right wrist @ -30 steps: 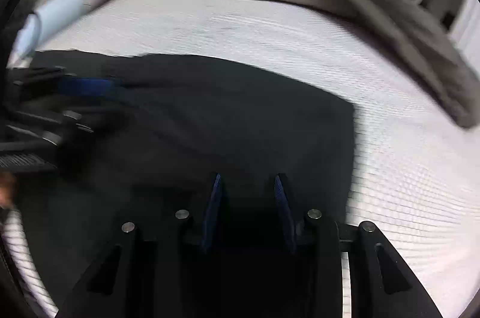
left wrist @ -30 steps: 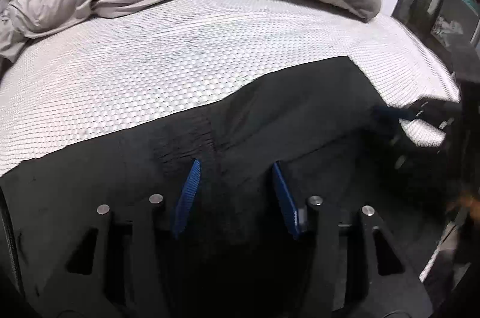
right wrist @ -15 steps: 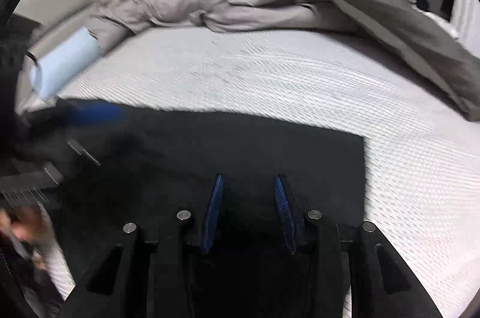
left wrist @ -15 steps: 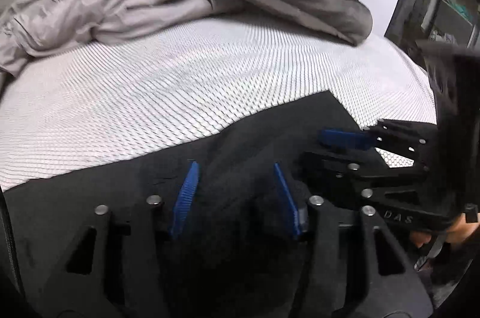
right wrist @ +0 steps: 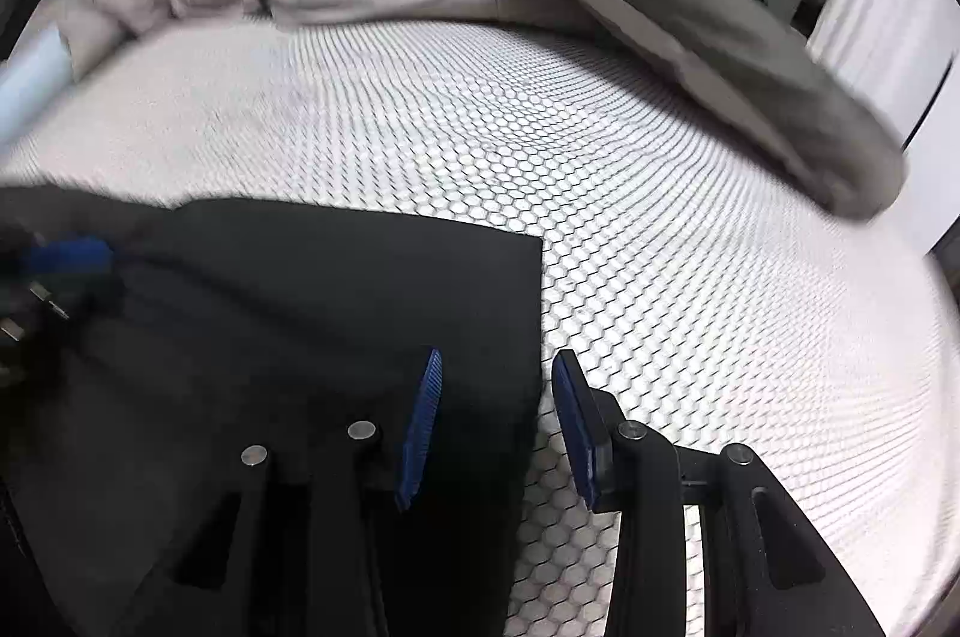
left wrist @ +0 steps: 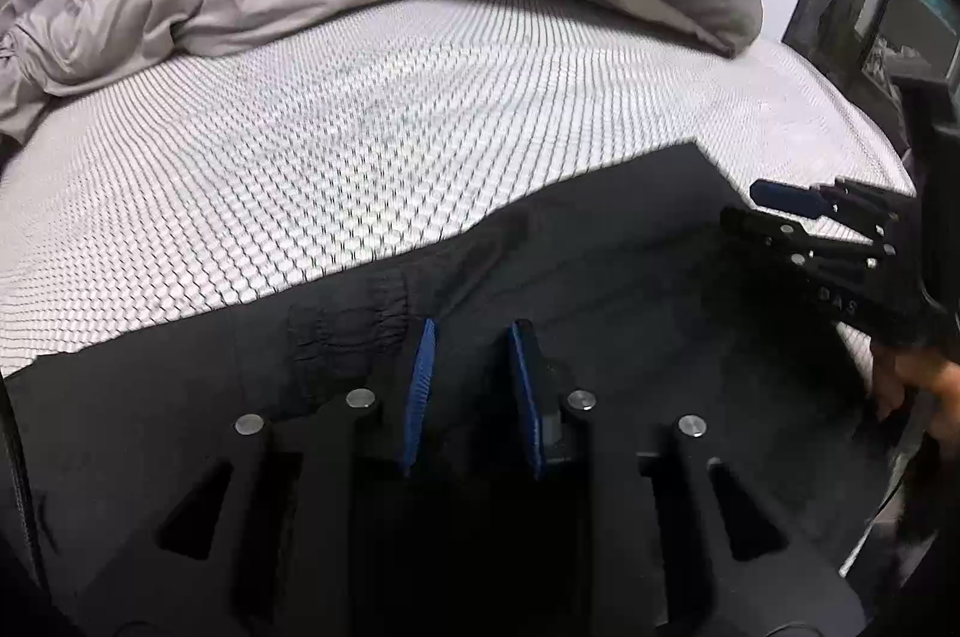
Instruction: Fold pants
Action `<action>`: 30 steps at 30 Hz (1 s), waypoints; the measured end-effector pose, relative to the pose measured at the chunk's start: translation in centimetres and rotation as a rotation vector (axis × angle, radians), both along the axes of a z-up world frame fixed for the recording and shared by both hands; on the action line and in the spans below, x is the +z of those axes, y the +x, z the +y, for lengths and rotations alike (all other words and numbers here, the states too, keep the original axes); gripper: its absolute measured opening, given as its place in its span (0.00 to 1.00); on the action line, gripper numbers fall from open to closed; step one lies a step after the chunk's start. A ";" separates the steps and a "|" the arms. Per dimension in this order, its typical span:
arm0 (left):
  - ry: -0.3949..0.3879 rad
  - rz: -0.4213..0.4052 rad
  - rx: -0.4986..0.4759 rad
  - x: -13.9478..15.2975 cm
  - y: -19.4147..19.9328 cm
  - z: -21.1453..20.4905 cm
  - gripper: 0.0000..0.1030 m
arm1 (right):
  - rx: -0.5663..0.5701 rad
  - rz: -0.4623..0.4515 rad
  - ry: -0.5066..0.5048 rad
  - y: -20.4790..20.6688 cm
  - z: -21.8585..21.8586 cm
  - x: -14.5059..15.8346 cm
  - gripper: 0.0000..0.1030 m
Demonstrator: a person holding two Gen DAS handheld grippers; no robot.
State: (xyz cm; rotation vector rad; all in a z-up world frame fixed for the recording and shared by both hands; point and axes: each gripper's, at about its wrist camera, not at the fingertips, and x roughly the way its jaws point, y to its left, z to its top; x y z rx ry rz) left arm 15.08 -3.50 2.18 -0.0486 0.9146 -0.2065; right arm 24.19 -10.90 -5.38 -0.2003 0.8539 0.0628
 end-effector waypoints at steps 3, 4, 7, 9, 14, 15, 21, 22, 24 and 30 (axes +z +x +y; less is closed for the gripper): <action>-0.045 -0.049 0.013 1.5 0.2 -0.2 0.26 | 0.085 -0.050 0.067 -0.3 1.7 1.7 0.38; -0.054 -0.040 0.023 1.3 0.6 -0.3 0.30 | 0.118 -0.046 0.114 0.0 2.5 1.9 0.39; -0.074 0.048 0.064 -1.2 2.5 -0.4 0.30 | 0.135 -0.003 0.146 2.2 5.1 0.3 0.42; -0.092 0.071 0.063 -2.3 3.1 -0.1 0.30 | 0.116 0.053 0.099 4.1 6.0 -1.6 0.42; -0.176 0.081 0.033 -1.9 2.7 1.7 0.26 | -0.042 0.034 -0.088 5.2 3.9 -2.3 0.43; -0.179 0.082 0.034 -1.8 2.4 1.9 0.26 | -0.092 0.038 -0.053 5.4 2.2 -2.2 0.47; -0.084 0.014 -0.017 1.7 -1.6 1.2 0.30 | -0.098 -0.069 0.029 1.7 1.2 2.0 0.47; -0.076 0.004 -0.028 2.0 -2.3 0.9 0.34 | -0.060 -0.079 0.080 0.7 1.8 2.5 0.47; -0.066 0.006 -0.045 1.7 -3.0 0.2 0.40 | 0.029 -0.040 0.150 -0.6 3.4 2.3 0.47; -0.020 0.044 -0.063 -1.0 -2.8 -0.6 0.40 | 0.124 0.075 -0.007 0.1 7.2 -2.6 0.47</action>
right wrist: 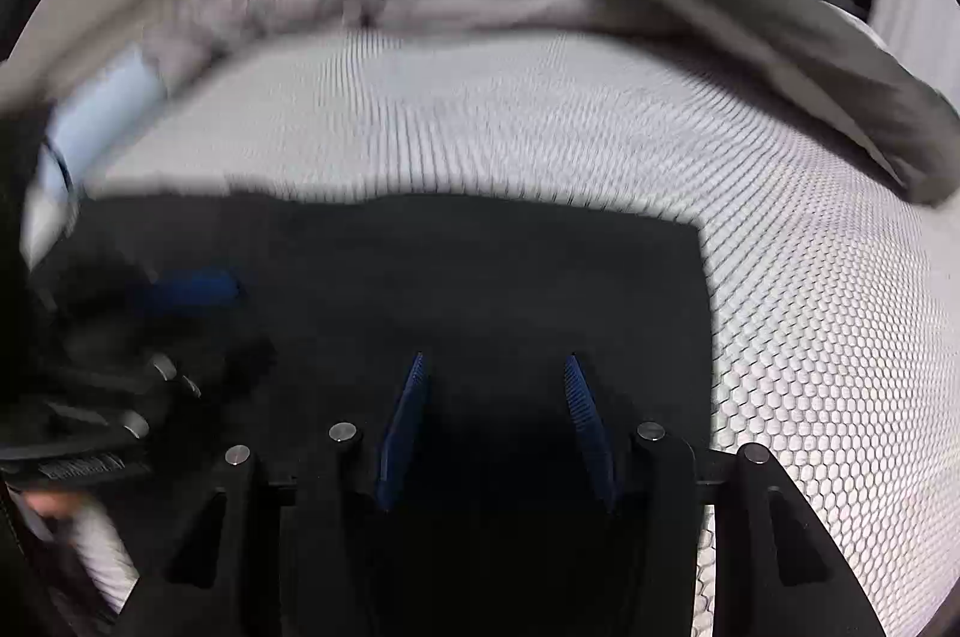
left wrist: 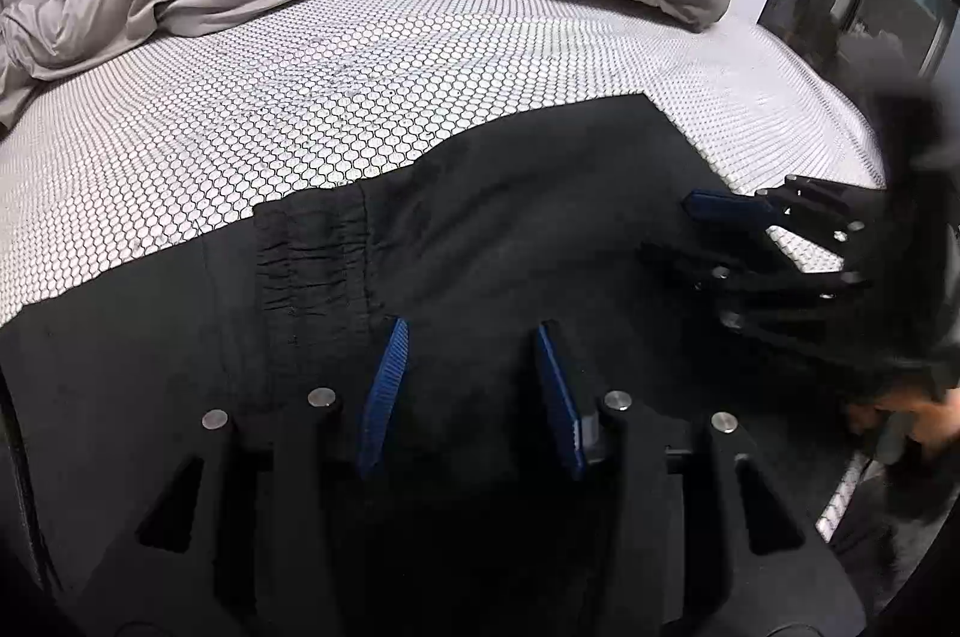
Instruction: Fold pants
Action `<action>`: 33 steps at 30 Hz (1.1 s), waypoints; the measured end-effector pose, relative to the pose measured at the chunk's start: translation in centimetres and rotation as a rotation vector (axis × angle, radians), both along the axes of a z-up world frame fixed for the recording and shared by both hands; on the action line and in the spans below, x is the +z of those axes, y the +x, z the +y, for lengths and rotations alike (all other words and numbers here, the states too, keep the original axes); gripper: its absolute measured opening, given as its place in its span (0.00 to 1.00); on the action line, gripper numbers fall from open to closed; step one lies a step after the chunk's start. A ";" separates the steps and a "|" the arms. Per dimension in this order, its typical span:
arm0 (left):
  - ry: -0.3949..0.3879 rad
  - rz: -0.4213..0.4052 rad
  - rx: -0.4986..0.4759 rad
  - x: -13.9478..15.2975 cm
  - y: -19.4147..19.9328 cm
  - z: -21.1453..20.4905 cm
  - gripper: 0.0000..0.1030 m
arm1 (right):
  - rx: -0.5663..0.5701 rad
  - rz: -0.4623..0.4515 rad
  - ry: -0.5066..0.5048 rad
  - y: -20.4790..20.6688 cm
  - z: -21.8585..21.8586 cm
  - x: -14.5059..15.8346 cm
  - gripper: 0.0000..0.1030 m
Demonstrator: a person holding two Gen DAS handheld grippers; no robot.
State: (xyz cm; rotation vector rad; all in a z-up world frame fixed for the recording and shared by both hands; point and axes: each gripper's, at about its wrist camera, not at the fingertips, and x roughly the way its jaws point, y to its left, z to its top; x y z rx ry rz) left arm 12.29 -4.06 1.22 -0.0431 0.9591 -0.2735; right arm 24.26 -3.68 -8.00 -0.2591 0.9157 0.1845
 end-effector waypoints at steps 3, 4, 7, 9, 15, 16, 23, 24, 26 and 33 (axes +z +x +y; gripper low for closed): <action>0.041 -0.007 0.028 0.0 -0.3 0.5 0.44 | -0.074 -0.034 -0.063 0.0 -2.3 -0.1 0.46; 0.048 -0.003 0.051 -0.1 -0.5 0.9 0.46 | -0.096 -0.040 -0.068 0.1 -2.9 0.0 0.47; 0.045 -0.016 0.085 0.6 -1.6 1.6 0.45 | -0.139 -0.049 -0.031 -0.5 -4.8 0.8 0.47; 0.012 -0.056 0.054 1.8 -2.9 1.4 0.46 | -0.107 -0.084 0.004 -2.1 -4.2 2.5 0.47; 0.060 -0.020 -0.102 0.3 -5.4 -1.9 0.57 | 0.065 0.043 0.133 -4.7 -0.7 0.8 0.47; 0.100 -0.003 -0.101 -0.7 -5.3 -1.9 0.57 | 0.071 0.040 0.069 -4.8 -0.1 0.3 0.47; 0.110 -0.017 -0.061 -0.6 -7.3 0.5 0.56 | -0.074 -0.036 -0.107 -6.1 -4.0 0.5 0.50; 0.098 -0.028 -0.043 -0.1 -7.7 0.6 0.56 | -0.102 -0.054 -0.096 -6.4 -4.7 0.9 0.50; 0.043 -0.066 -0.054 1.0 -8.7 0.6 0.56 | -0.076 -0.086 -0.033 -7.5 -4.5 2.3 0.50; 0.083 -0.024 -0.131 -0.7 -9.1 -1.8 0.57 | 0.110 -0.025 0.105 -9.7 0.4 2.0 0.51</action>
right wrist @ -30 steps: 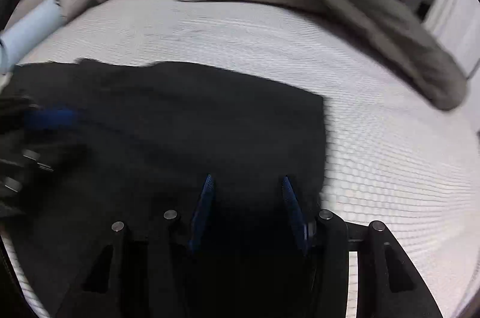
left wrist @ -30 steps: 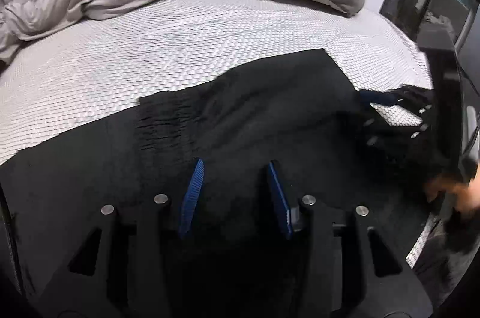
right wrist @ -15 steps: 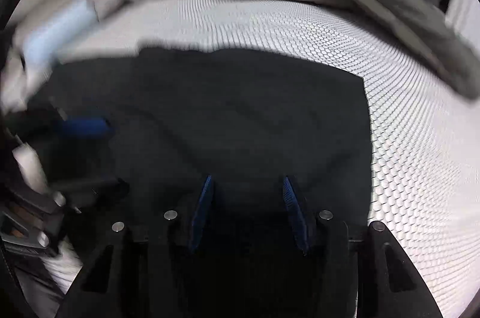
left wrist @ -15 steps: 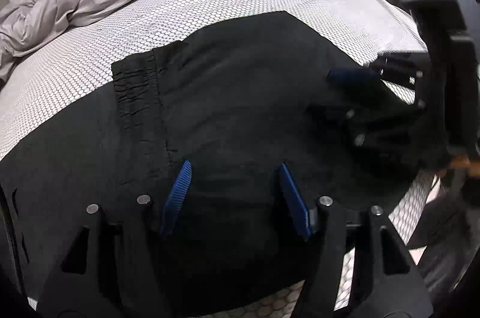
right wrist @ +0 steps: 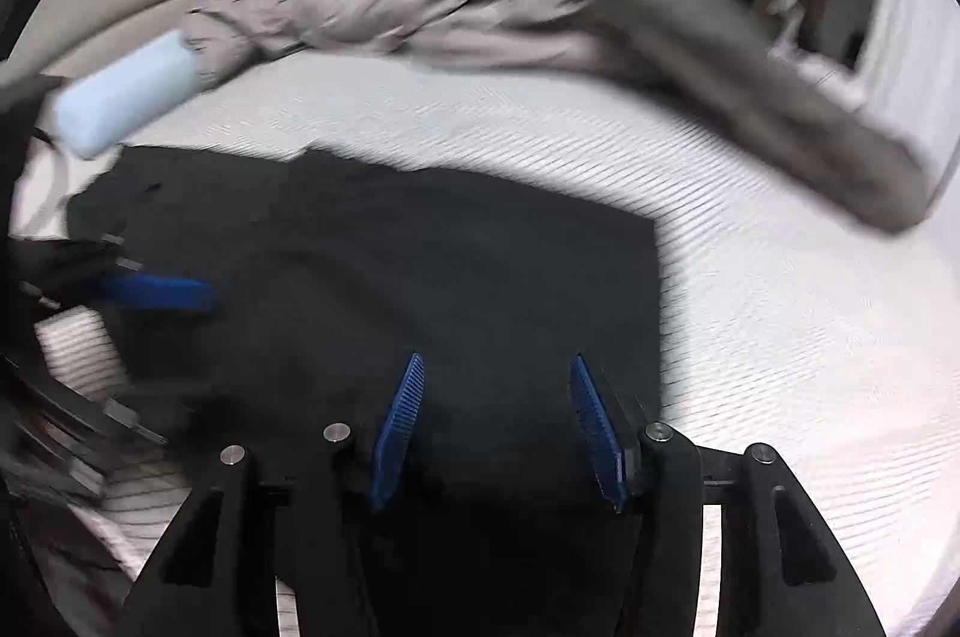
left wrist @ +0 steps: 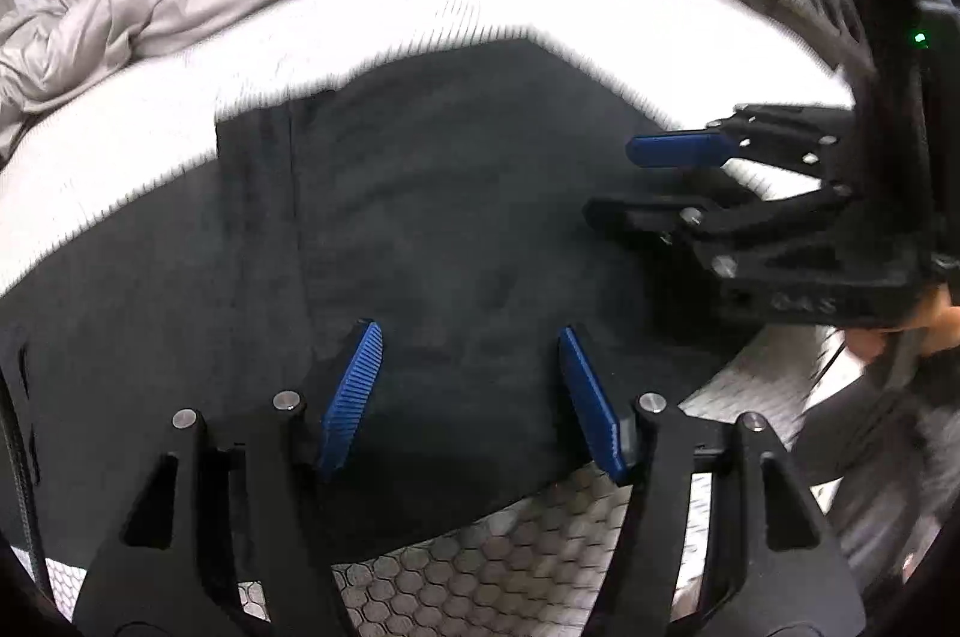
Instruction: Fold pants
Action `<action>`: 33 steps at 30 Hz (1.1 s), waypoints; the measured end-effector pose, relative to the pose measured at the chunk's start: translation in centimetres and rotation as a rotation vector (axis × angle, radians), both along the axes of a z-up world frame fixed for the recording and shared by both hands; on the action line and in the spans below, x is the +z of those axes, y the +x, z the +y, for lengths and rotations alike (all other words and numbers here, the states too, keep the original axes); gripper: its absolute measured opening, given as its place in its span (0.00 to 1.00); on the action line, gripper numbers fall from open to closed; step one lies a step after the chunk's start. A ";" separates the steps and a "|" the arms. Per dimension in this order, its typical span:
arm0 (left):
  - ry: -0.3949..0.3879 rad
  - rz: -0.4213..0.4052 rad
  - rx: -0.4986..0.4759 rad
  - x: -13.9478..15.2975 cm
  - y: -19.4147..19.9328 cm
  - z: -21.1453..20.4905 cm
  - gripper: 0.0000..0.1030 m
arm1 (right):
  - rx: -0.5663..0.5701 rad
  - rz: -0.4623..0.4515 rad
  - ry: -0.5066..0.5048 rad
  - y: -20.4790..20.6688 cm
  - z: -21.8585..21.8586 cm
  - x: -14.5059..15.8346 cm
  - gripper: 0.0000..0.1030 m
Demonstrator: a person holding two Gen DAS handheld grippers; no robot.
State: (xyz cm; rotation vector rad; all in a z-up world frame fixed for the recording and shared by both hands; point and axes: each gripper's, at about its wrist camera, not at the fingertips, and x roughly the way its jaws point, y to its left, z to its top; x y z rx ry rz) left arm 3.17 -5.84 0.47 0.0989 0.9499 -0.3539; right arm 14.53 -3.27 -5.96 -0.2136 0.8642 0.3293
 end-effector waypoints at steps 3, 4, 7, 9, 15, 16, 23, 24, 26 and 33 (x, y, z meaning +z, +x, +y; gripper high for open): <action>0.036 0.001 -0.031 -0.4 -0.8 0.6 0.58 | 0.018 0.007 -0.110 0.2 -0.3 -1.7 0.52; 0.030 0.013 -0.035 -0.4 -1.2 1.0 0.57 | -0.002 0.012 -0.120 0.2 -1.4 -1.5 0.52; 0.037 0.011 -0.043 0.0 -1.7 2.0 0.57 | -0.042 0.008 -0.125 -0.1 -4.2 -0.9 0.52; 0.040 -0.006 -0.020 1.1 -2.6 2.6 0.57 | -0.035 -0.014 -0.135 -1.5 -4.6 -0.3 0.53; -0.050 -0.057 -0.016 3.3 -3.2 2.1 0.57 | 0.105 -0.055 0.038 -5.1 -0.8 2.0 0.52; -0.033 -0.025 -0.028 2.3 -2.8 1.7 0.57 | 0.140 -0.031 0.044 -5.2 0.5 1.5 0.52; -0.003 0.014 -0.087 0.6 -3.9 2.5 0.57 | 0.139 0.003 -0.158 -7.6 -2.1 -0.9 0.52; -0.016 0.015 -0.087 0.6 -4.0 2.8 0.57 | 0.094 -0.009 -0.195 -8.3 -4.4 -0.6 0.52; -0.013 0.013 -0.086 0.8 -4.3 2.9 0.57 | 0.049 0.026 -0.179 -8.6 -8.1 -0.4 0.52; -0.069 -0.035 -0.041 3.7 -3.1 1.0 0.58 | 0.036 0.150 0.276 -8.1 -14.9 1.2 0.52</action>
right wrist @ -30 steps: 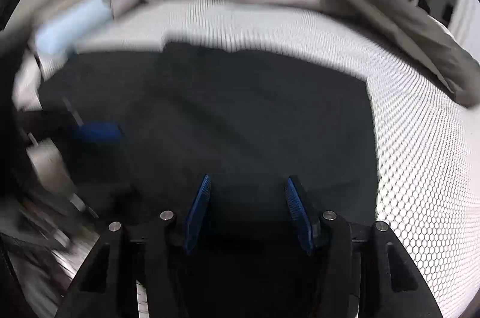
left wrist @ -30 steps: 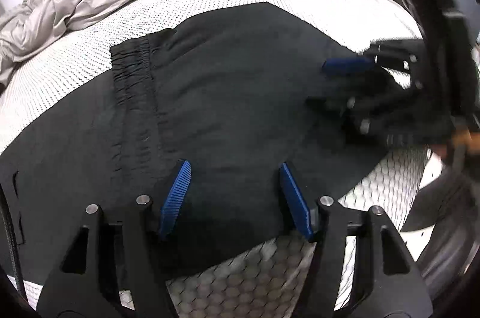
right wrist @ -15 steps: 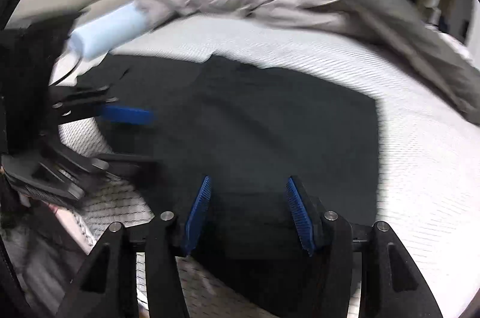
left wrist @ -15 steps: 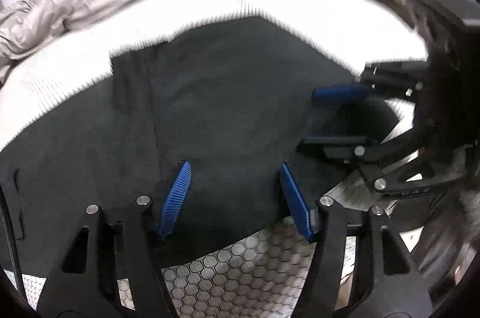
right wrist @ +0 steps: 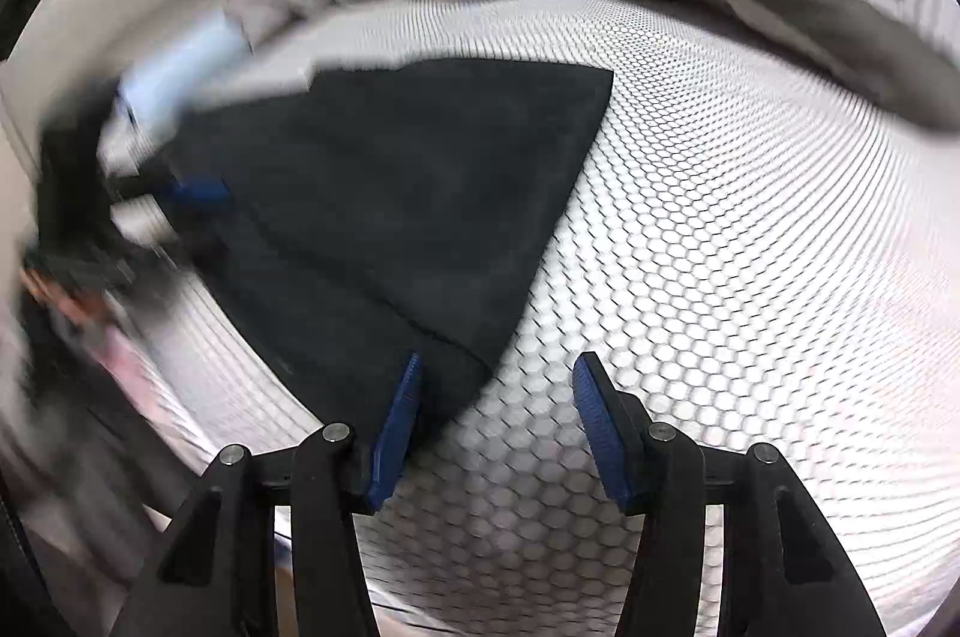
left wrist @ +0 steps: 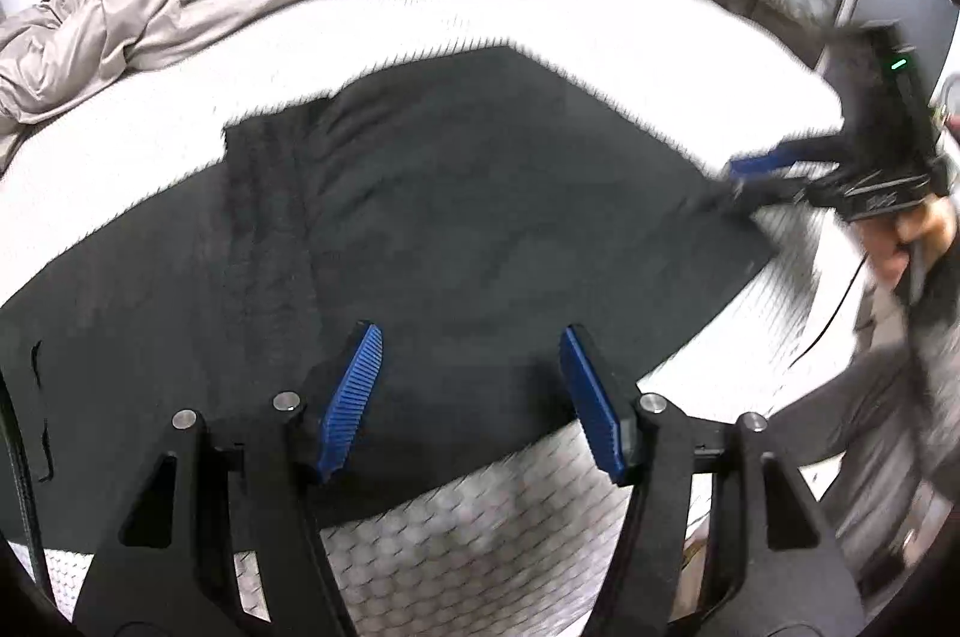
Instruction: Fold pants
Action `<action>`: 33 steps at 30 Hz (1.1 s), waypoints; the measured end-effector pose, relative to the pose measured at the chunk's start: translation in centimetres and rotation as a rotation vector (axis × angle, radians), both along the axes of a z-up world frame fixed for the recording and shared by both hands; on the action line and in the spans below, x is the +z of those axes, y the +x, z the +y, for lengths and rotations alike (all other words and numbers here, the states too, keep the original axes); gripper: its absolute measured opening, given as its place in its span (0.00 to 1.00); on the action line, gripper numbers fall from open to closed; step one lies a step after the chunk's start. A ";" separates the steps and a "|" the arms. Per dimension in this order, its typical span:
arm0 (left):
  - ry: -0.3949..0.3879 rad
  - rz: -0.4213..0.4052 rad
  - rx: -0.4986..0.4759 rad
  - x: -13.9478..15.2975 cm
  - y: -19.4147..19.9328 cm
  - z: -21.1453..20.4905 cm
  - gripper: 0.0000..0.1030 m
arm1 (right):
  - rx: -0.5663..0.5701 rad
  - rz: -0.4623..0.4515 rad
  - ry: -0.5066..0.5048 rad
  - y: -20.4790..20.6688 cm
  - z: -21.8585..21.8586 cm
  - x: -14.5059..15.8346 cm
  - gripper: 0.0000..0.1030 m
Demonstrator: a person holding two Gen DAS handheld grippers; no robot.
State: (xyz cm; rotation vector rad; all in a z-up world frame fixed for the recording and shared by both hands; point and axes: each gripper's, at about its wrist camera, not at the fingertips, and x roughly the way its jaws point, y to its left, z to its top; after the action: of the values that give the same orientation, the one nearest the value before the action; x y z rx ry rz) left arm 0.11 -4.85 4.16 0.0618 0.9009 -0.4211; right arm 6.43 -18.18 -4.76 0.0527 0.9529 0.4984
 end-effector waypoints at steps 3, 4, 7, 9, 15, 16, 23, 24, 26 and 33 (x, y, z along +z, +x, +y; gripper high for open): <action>-0.069 -0.014 0.011 1.0 1.0 -2.4 0.59 | -0.033 0.096 0.136 1.4 -0.8 -1.2 0.52; -0.083 -0.014 0.002 1.0 1.2 -4.2 0.59 | -0.047 0.127 0.174 2.2 -1.0 -1.9 0.52; -0.076 -0.008 -0.068 0.7 1.6 -8.6 0.59 | -0.075 0.164 0.240 3.3 -0.8 -3.0 0.22; -0.024 -0.008 -0.137 0.4 1.4 -11.5 0.59 | -0.072 0.121 0.242 2.9 -1.0 -2.2 0.08; 0.055 0.025 -0.199 -0.6 1.2 -14.3 0.64 | -0.069 0.155 0.180 2.7 -1.7 -2.2 0.09; 0.089 0.056 -0.208 -1.5 1.3 -14.7 0.64 | -0.055 0.185 0.136 2.4 -1.8 -3.3 0.09; -0.065 -0.014 -0.170 0.5 1.0 -15.0 0.67 | -0.040 0.129 0.266 -0.6 -4.9 -0.8 0.33; -0.077 -0.019 -0.147 0.4 1.3 -15.3 0.70 | -0.042 0.132 0.280 -0.6 -5.0 -0.9 0.33; -0.049 0.009 -0.125 -0.6 1.8 -16.8 0.70 | -0.039 0.146 0.299 -0.4 -5.0 -1.0 0.33; 0.152 -0.030 -0.114 -3.2 0.5 -19.5 0.72 | -0.004 0.199 0.289 1.6 -3.1 -2.4 0.37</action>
State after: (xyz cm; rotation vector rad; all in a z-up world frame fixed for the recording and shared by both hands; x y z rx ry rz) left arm 0.64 -24.34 0.97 0.2592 0.9016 -0.4561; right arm 7.99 -21.23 -7.15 0.3701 1.0687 0.6328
